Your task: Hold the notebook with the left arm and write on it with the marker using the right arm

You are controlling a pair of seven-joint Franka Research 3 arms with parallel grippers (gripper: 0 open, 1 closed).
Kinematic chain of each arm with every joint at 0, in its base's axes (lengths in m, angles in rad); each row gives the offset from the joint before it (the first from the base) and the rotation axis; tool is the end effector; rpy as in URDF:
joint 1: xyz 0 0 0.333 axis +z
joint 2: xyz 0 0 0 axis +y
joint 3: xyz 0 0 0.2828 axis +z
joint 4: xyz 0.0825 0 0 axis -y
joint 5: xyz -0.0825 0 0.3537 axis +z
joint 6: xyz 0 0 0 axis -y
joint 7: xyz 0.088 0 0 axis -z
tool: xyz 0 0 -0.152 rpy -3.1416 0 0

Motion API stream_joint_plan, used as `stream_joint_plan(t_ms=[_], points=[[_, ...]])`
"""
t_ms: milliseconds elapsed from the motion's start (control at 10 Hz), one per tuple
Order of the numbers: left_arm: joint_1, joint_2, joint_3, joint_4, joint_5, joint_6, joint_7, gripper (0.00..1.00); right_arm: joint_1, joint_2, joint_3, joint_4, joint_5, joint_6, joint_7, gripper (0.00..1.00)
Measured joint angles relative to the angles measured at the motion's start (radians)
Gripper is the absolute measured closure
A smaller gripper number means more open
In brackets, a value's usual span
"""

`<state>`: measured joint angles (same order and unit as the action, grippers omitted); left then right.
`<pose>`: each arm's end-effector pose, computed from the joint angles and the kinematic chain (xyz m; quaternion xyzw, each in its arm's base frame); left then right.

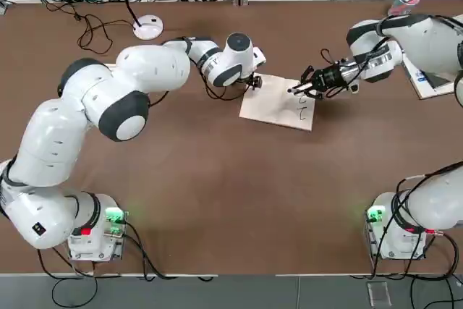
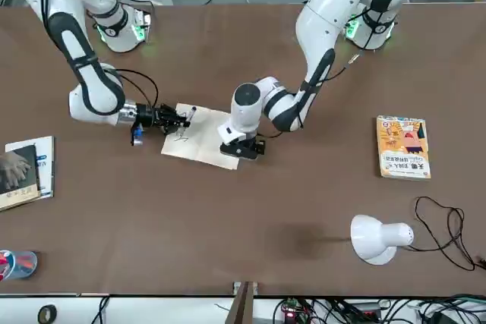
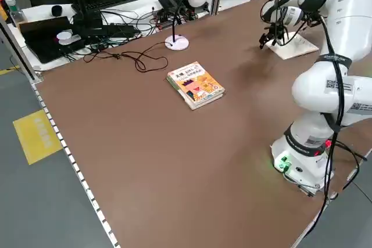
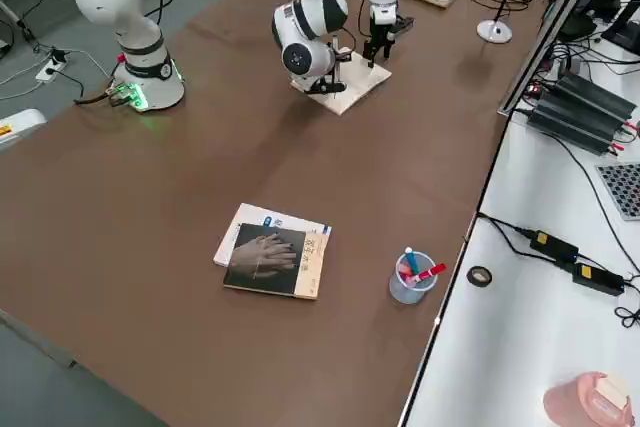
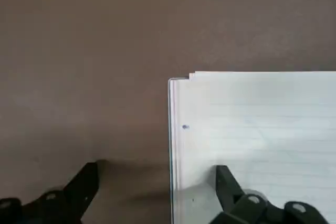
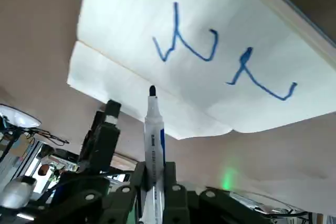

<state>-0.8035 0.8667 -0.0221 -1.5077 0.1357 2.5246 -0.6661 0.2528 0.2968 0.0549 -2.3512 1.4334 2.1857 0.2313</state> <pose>0.4665 -0.4999 0.1189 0.9884 -0.1268 0.0791 0.0252 0.4243 0.2128 0.1630 -0.7481 0.4630 0.2872 0.3789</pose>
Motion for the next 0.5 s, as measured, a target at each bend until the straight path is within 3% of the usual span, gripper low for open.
stream_joint_plan(t_ms=[500], points=[[0.000,0.000,0.000,0.000,0.000,0.000,0.000,0.02,0.001,-0.012,0.000,-0.053,0.098,-0.055,0.002,0.83]])
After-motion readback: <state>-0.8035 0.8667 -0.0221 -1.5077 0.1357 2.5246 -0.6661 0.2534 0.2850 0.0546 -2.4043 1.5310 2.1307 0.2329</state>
